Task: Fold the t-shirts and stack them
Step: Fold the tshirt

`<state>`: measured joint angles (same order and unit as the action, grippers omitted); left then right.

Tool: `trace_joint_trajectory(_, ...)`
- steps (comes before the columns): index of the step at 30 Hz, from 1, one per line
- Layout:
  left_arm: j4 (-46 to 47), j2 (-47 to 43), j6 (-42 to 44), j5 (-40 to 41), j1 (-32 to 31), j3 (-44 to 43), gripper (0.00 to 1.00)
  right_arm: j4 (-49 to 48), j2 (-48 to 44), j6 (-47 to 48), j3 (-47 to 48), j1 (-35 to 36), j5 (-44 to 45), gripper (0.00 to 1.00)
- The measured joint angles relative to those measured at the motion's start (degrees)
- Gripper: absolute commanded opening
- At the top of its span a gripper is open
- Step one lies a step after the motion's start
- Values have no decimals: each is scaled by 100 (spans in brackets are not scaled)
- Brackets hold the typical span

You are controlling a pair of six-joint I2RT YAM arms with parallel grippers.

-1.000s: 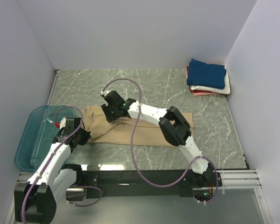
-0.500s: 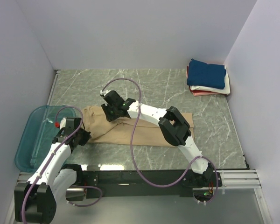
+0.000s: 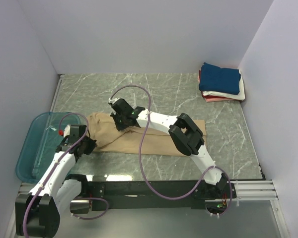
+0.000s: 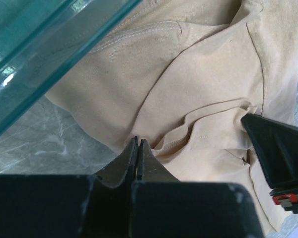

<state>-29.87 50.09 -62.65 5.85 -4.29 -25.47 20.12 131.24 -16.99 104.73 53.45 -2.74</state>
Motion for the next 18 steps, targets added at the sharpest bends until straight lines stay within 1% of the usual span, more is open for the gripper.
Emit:
trace_joint_trajectory(4,0,0,0,4,0,0,0,-170,-264,-155,-505,-2,116,0)
trace_joint_trajectory(11,-63,125,31,136,0,-63,0,-721,-1303,-715,-1727,-61,306,0)
trace_joint_trajectory(15,-157,348,87,260,0,-350,0,-1014,-1692,-986,-2068,-96,385,0)
trace_joint_trajectory(18,-155,555,166,376,0,-616,0,-1169,-1818,-1156,-2218,-107,446,0)
